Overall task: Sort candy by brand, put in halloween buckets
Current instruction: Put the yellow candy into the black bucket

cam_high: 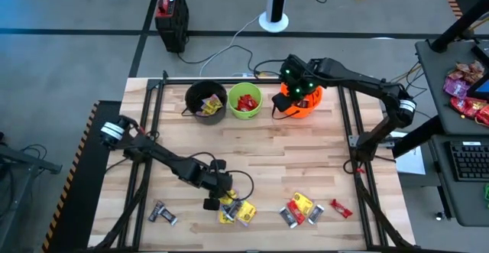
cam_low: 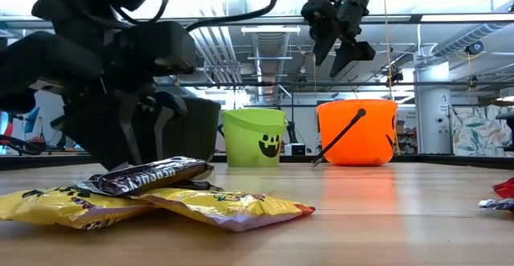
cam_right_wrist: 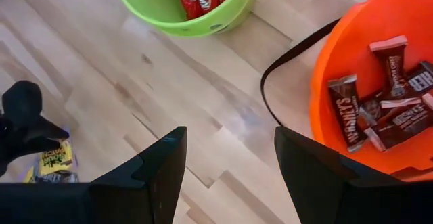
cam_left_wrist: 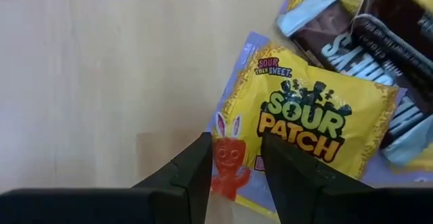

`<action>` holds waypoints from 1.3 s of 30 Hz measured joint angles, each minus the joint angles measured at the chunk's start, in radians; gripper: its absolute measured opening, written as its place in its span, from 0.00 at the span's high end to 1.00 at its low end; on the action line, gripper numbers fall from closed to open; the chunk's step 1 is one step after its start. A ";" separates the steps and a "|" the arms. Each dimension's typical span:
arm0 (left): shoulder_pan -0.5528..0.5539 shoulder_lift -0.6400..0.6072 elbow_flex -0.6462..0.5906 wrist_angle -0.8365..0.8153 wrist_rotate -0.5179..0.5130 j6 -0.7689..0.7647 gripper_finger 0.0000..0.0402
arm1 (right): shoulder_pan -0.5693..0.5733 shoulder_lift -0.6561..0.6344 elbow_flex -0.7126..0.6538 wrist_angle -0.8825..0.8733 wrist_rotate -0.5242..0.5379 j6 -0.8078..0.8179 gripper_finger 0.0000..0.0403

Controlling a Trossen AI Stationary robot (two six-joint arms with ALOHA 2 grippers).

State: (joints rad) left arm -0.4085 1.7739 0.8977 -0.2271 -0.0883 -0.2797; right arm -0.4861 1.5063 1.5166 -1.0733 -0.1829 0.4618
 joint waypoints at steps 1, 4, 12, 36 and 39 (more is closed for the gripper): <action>0.004 0.001 -0.008 0.017 0.015 0.000 0.71 | 0.003 0.000 0.000 0.000 0.000 0.001 0.46; 0.011 -0.001 -0.045 0.082 0.054 -0.026 0.71 | 0.009 0.000 0.000 0.000 0.000 0.002 0.46; 0.012 -0.014 -0.097 0.135 0.081 -0.075 0.96 | 0.017 0.000 0.000 0.001 0.001 0.003 0.46; 0.036 -0.365 -0.159 -0.137 -0.024 -0.151 0.94 | 0.018 0.000 0.000 0.009 0.028 -0.013 0.46; 0.034 -0.369 -0.159 -0.148 -0.022 -0.150 0.86 | 0.019 0.000 0.000 0.009 0.027 -0.014 0.46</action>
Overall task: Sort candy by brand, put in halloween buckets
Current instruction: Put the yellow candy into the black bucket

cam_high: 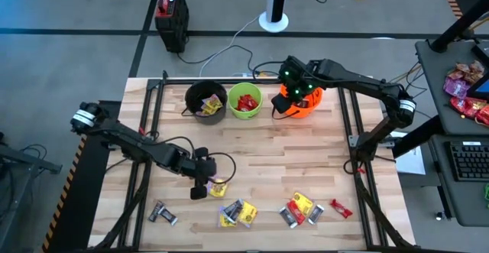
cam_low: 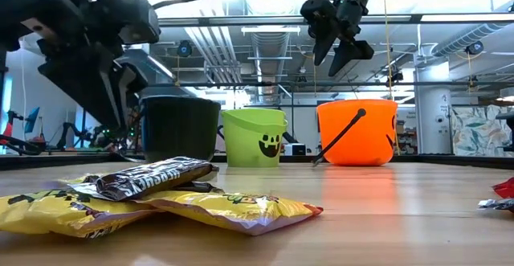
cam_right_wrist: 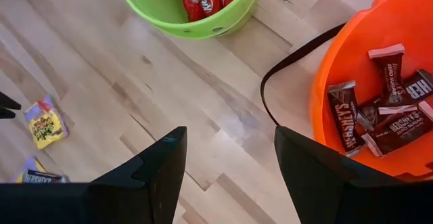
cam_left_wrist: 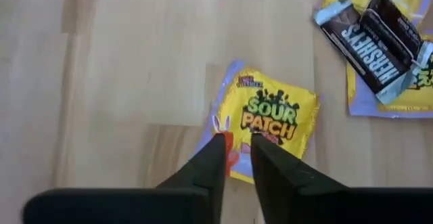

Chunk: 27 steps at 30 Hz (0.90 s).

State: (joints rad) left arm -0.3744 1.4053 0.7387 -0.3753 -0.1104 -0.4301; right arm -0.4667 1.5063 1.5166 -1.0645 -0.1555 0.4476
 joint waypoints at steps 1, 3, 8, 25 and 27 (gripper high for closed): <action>0.000 -0.002 0.000 0.002 0.000 0.000 0.83 | 0.000 0.000 0.000 0.000 0.000 -0.001 0.46; 0.000 0.001 0.000 0.025 0.009 -0.001 0.77 | 0.000 0.000 0.000 0.000 -0.001 -0.002 0.46; -0.017 0.031 0.000 0.104 0.027 0.028 0.61 | 0.000 0.000 0.000 0.000 -0.001 -0.002 0.46; -0.061 0.295 0.006 0.210 -0.004 0.047 0.61 | 0.018 0.000 0.000 -0.003 -0.002 0.002 0.46; -0.060 0.296 0.006 0.217 -0.003 0.045 0.72 | 0.018 0.000 0.000 -0.003 -0.002 0.001 0.46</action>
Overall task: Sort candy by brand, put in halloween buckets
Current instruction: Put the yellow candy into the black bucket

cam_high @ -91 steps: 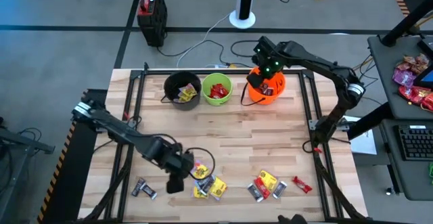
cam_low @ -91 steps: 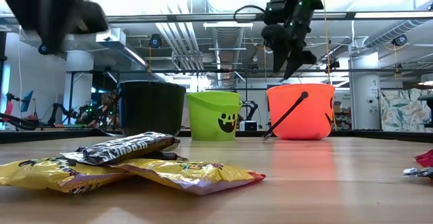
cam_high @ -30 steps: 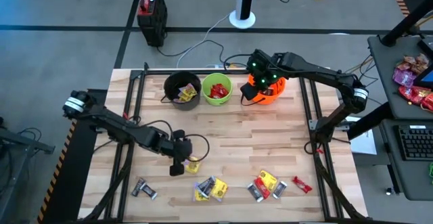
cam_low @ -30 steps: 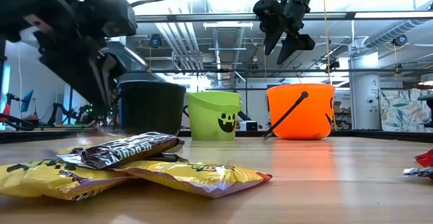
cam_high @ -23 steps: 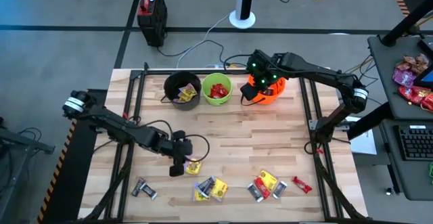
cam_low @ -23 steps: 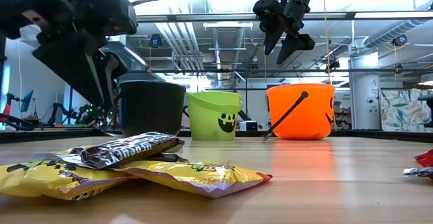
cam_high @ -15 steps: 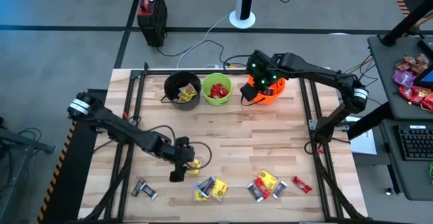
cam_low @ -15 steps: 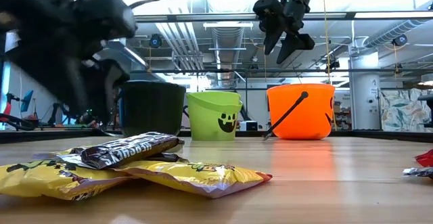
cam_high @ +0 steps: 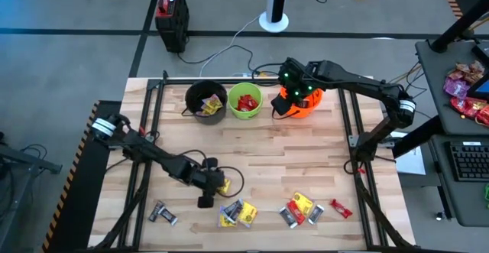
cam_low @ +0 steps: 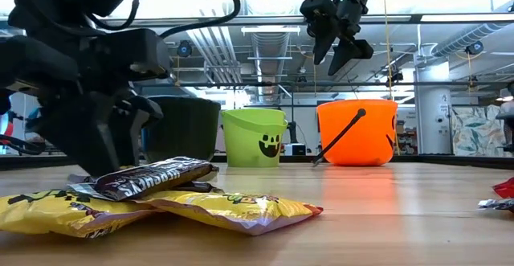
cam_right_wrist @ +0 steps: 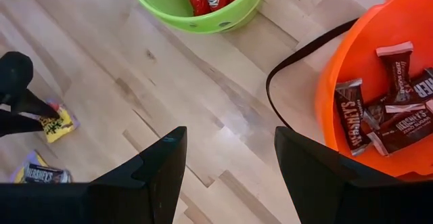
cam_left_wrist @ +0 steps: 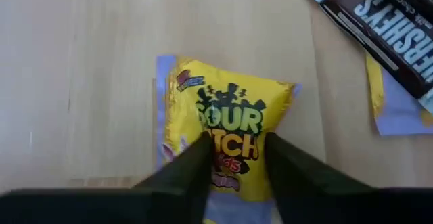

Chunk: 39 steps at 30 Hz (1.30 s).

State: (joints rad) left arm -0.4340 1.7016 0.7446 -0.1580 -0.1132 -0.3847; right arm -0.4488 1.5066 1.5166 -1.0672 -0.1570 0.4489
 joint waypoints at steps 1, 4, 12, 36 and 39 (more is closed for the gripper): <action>0.000 -0.002 0.000 0.002 0.002 -0.001 0.79 | 0.000 0.000 0.000 0.000 0.000 -0.001 0.46; 0.001 -0.032 -0.004 0.000 0.015 -0.004 0.95 | 0.000 0.000 0.000 0.000 0.000 -0.004 0.46; 0.058 -0.310 -0.009 -0.149 0.019 -0.097 0.97 | 0.000 0.000 0.000 0.001 0.000 -0.028 0.46; 1.043 -0.564 0.157 -0.421 0.079 0.133 0.97 | -0.003 0.000 0.000 0.086 0.000 -0.112 0.46; 1.042 -0.520 0.158 -0.420 0.079 0.140 0.92 | -0.003 0.000 0.000 0.083 0.000 -0.113 0.46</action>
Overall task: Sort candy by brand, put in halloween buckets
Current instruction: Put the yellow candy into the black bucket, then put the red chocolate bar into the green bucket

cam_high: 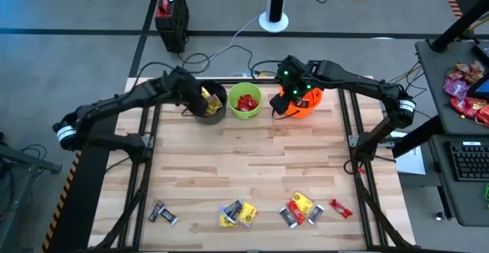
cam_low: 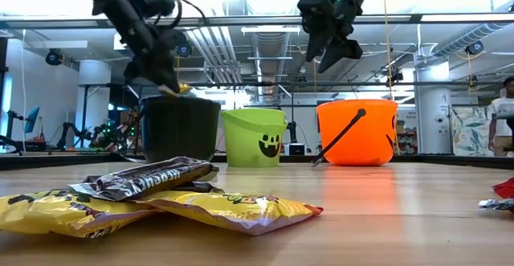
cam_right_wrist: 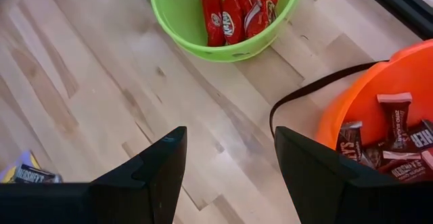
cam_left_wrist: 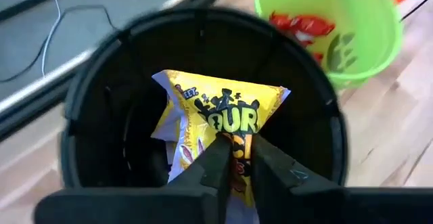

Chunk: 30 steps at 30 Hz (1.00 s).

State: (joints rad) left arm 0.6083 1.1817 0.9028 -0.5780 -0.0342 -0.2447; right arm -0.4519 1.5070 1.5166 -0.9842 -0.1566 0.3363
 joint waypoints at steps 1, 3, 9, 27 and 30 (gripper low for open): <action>0.000 0.014 0.000 -0.002 0.000 -0.001 0.89 | 0.000 0.000 0.000 -0.004 0.000 0.000 0.46; 0.000 0.034 0.000 -0.004 0.000 -0.005 0.85 | 0.000 0.000 0.000 -0.010 0.000 0.000 0.46; 0.000 0.061 0.000 -0.008 0.000 -0.006 0.74 | 0.001 -0.011 0.000 -0.079 -0.056 0.012 0.46; -0.261 -0.195 0.000 0.114 0.041 -0.233 0.71 | 0.524 -0.119 0.000 -0.389 -0.196 0.478 0.47; -0.367 -0.217 0.001 0.174 -0.035 -0.272 0.71 | 0.677 -0.075 -0.014 -0.356 -0.175 0.598 0.47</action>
State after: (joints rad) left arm 0.2409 0.9648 0.9035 -0.4038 -0.0690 -0.5163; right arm 0.2256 1.4321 1.5027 -1.3405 -0.3315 0.9339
